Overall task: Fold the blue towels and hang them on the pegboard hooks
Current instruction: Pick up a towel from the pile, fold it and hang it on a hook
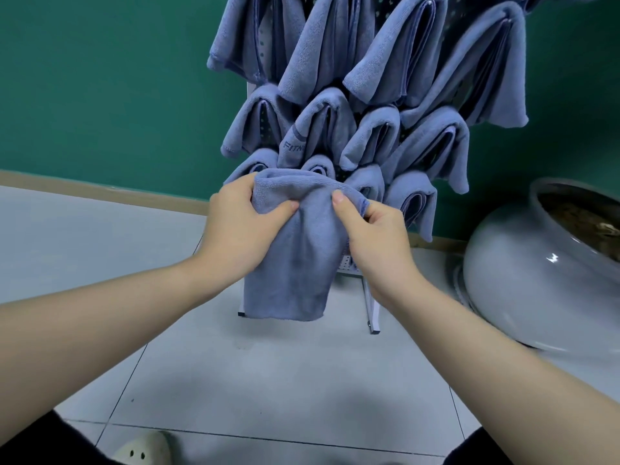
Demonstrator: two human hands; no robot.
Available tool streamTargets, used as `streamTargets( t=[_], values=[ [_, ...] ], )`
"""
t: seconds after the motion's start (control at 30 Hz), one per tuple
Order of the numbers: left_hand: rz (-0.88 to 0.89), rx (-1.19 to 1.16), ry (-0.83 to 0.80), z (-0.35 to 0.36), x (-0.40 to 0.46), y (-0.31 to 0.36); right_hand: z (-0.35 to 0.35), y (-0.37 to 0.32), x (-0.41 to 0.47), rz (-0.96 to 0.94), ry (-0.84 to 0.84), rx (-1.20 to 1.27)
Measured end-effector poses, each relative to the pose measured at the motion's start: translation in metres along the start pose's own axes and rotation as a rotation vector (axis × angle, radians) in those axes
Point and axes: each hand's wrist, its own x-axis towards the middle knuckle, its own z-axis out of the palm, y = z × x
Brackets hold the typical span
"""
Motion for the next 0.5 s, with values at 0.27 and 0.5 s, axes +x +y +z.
streamTargets(
  t=[0.27, 0.5],
  values=[
    [-0.039, -0.064, 0.089, 0.013, 0.0, 0.006, 0.015, 0.0, -0.01, -0.102, 0.008, -0.111],
    [0.019, -0.046, 0.055, 0.02, -0.016, 0.008, 0.012, -0.006, -0.009, -0.102, 0.029, -0.098]
  ],
)
